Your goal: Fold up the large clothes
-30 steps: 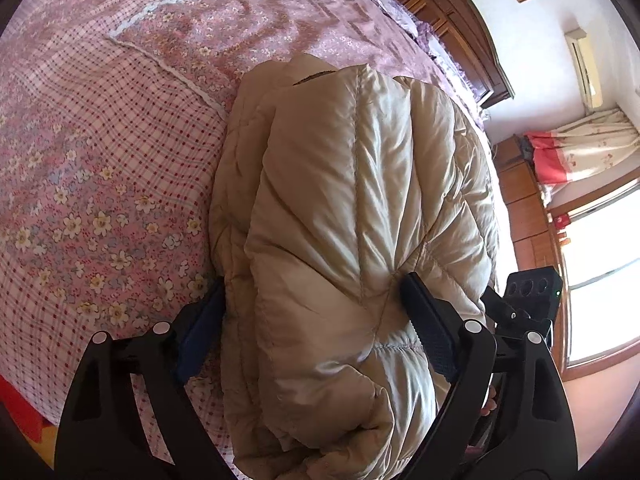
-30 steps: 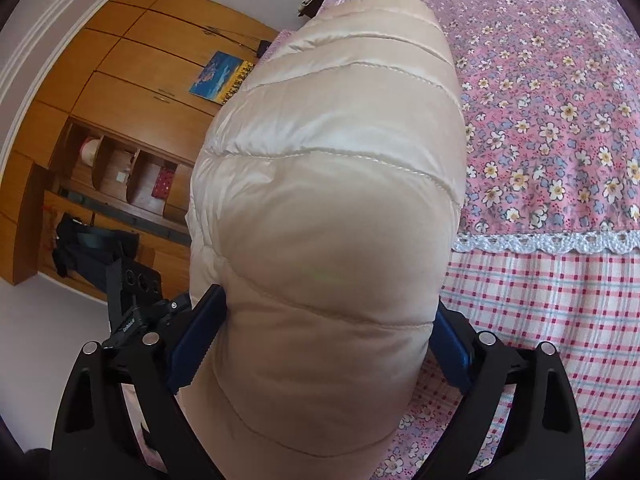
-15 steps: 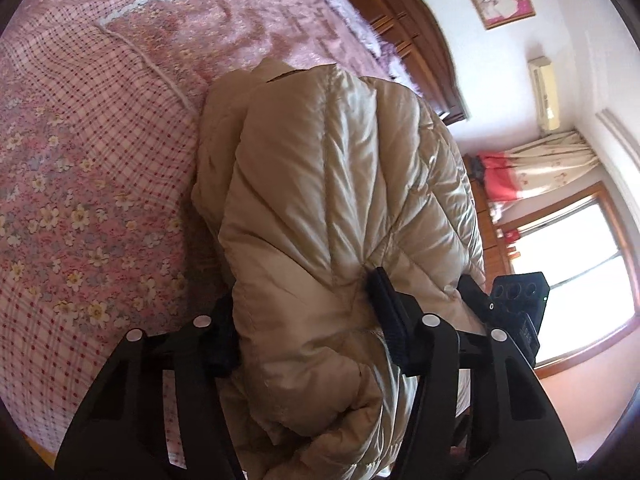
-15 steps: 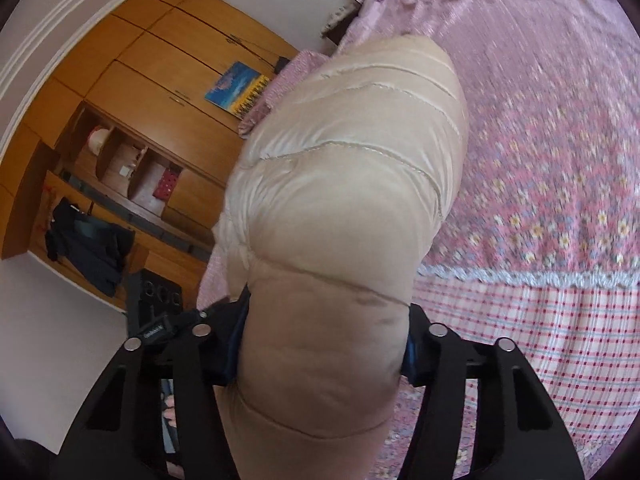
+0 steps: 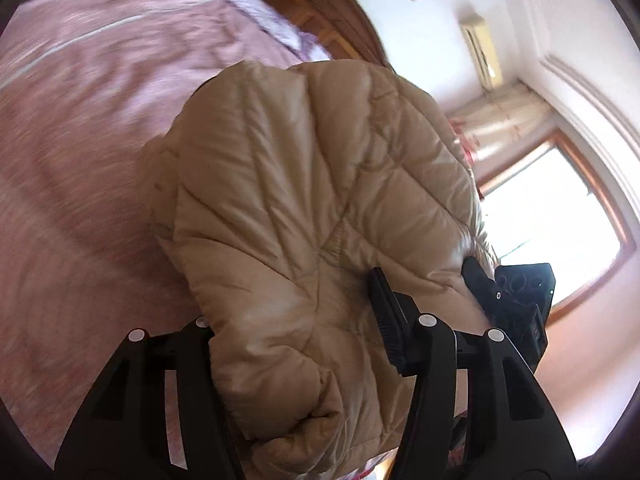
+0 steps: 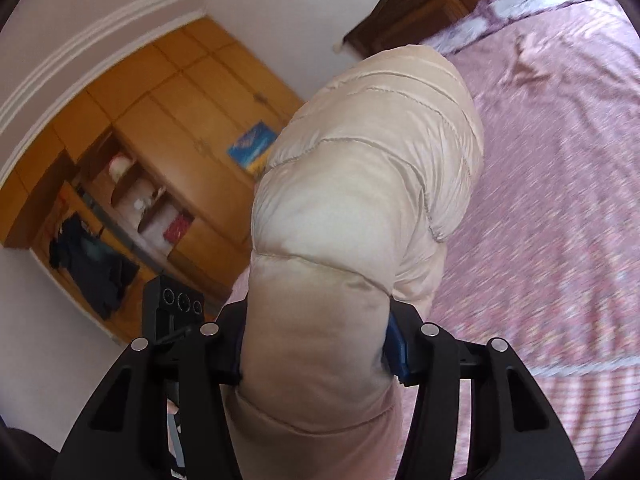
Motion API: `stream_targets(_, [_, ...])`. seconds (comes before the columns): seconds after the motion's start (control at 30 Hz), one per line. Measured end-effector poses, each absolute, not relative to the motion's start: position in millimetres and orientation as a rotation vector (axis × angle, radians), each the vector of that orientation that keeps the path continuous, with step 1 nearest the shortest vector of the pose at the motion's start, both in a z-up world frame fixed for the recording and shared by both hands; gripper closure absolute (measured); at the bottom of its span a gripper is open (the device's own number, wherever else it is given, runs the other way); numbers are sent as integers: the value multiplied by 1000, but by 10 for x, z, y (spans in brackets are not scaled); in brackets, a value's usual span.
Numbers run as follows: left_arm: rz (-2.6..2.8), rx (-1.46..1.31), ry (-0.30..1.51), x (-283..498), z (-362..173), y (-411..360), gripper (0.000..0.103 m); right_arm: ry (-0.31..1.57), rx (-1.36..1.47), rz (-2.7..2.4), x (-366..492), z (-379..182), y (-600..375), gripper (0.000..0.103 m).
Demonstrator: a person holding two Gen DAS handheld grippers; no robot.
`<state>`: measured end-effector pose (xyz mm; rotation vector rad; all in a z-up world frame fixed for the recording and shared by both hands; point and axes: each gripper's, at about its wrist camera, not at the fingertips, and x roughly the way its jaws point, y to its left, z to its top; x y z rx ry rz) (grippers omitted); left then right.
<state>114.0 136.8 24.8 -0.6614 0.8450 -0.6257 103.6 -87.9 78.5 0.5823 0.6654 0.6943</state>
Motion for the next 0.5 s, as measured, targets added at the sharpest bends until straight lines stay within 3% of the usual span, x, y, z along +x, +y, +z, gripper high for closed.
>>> stream_targets(0.23, [-714, -555, 944, 1387, 242, 443, 51, 645, 679, 563, 1016, 584, -1811, 51])
stream_targets(0.4, [-635, -379, 1017, 1280, 0, 2, 50, 753, 705, 410, 912, 131, -2308, 51])
stream_targets(0.5, [-580, -300, 1040, 1208, -115, -59, 45, 813, 695, 350, 880, -88, -2351, 41])
